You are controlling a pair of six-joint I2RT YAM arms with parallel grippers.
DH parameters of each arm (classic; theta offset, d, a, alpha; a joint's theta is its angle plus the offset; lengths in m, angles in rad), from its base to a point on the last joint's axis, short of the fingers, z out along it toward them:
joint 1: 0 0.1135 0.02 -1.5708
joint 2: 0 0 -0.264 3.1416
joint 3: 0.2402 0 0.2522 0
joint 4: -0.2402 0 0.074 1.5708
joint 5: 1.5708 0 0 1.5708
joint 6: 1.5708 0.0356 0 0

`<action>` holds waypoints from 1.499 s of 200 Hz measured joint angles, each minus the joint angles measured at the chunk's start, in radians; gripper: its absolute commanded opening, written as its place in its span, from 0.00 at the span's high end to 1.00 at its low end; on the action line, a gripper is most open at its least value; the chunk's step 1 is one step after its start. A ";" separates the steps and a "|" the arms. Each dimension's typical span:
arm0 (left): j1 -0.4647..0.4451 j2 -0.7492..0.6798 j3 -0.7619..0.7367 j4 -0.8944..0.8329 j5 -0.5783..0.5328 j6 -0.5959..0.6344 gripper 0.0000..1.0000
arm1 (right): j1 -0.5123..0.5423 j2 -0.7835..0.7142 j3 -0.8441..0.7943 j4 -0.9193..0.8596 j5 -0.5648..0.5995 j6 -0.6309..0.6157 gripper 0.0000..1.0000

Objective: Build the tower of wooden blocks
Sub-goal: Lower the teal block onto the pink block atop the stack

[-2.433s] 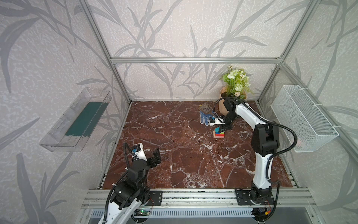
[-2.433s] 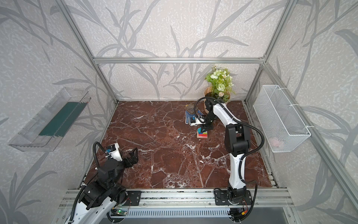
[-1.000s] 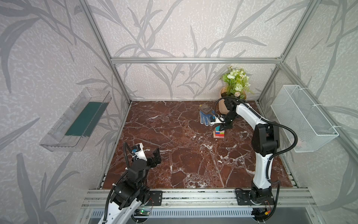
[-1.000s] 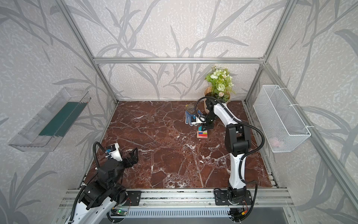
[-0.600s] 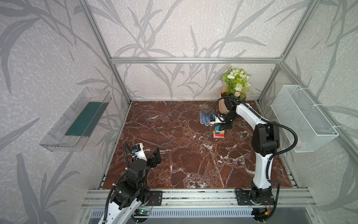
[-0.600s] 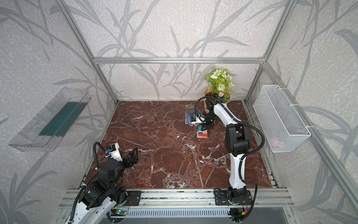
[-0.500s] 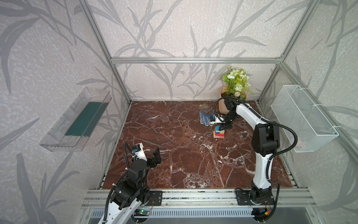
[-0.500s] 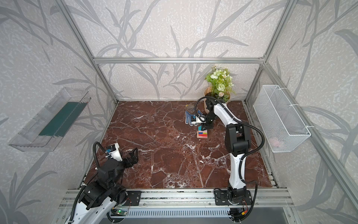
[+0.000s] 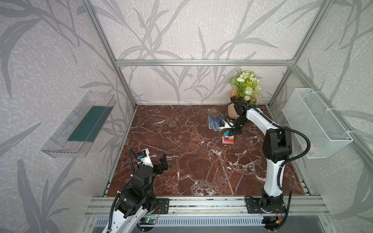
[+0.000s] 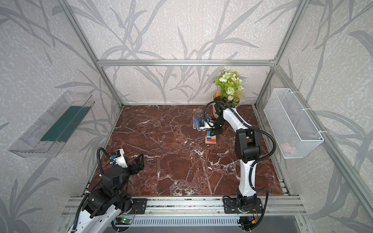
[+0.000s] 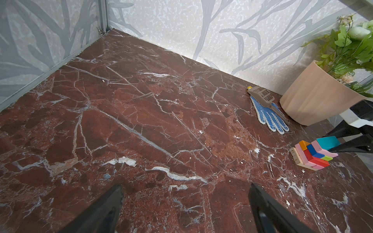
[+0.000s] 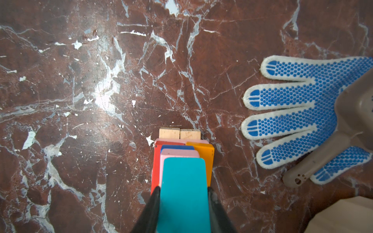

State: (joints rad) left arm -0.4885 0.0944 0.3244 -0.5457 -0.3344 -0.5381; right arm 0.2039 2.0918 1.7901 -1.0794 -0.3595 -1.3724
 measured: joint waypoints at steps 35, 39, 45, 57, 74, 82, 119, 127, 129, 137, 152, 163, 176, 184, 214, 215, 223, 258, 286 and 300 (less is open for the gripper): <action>0.000 0.000 0.000 0.000 0.000 0.000 0.02 | 0.000 -0.008 -0.012 0.008 0.000 0.004 0.81; 0.000 0.000 0.000 0.000 0.000 0.000 0.02 | 0.000 -0.010 -0.014 0.011 0.000 0.005 0.80; 0.000 0.000 0.000 0.000 0.000 0.000 0.02 | 0.000 -0.012 -0.018 0.014 0.000 0.007 0.77; 0.000 0.000 0.000 0.000 0.000 0.000 0.02 | 0.000 -0.018 -0.026 0.019 0.000 0.011 0.71; 0.000 0.000 0.000 0.000 0.001 0.000 0.02 | 0.000 -0.023 -0.032 0.025 0.001 0.014 0.63; 0.000 0.000 0.000 0.000 0.002 0.000 0.02 | 0.000 -0.025 -0.034 0.028 0.001 0.015 0.61; 0.000 0.000 0.000 0.000 0.003 0.000 0.02 | 0.000 -0.042 -0.047 0.042 -0.001 0.020 0.51; 0.000 0.000 0.000 0.000 0.003 0.000 0.02 | 0.000 -0.047 -0.051 0.045 -0.002 0.021 0.50; 0.000 0.000 0.000 0.000 0.003 0.000 0.02 | 0.000 -0.049 -0.053 0.046 -0.002 0.021 0.50; 0.000 0.000 0.000 0.000 0.003 0.000 0.02 | 0.000 -0.053 -0.057 0.047 -0.003 0.021 0.50; 0.000 0.000 0.000 0.000 0.004 0.000 0.02 | 0.000 -0.058 -0.065 0.052 -0.008 0.022 0.49; 0.000 0.000 0.000 0.000 0.004 0.000 0.02 | 0.000 -0.061 -0.070 0.056 -0.008 0.022 0.49; 0.000 0.000 0.000 0.000 0.005 0.000 0.02 | 0.000 -0.063 -0.078 0.060 -0.008 0.022 0.49; 0.000 0.000 0.000 0.000 0.005 0.000 0.02 | 0.000 -0.063 -0.082 0.060 -0.008 0.023 0.49; 0.000 0.000 0.000 0.000 0.005 0.000 0.02 | 0.000 -0.064 -0.094 0.063 -0.008 0.026 0.51; 0.000 0.000 0.000 0.000 0.005 0.000 0.02 | 0.000 -0.064 -0.094 0.063 -0.008 0.027 0.51; 0.000 0.000 0.000 0.000 0.005 0.000 0.02 | 0.000 -0.065 -0.095 0.064 -0.008 0.029 0.51; 0.000 0.000 0.000 0.000 0.006 0.000 0.02 | 0.000 -0.080 -0.109 0.071 -0.008 0.037 0.54; 0.000 0.000 0.000 0.000 0.006 0.000 0.02 | 0.000 -0.099 -0.121 0.084 -0.008 0.040 0.54; 0.000 0.000 0.000 0.000 0.006 0.000 0.02 | 0.000 -0.104 -0.124 0.086 -0.008 0.041 0.54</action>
State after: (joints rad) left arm -0.4885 0.0944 0.3244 -0.5457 -0.3279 -0.5381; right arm 0.2039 1.9877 1.6665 -0.9932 -0.3672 -1.3315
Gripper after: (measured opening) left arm 0.984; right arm 0.457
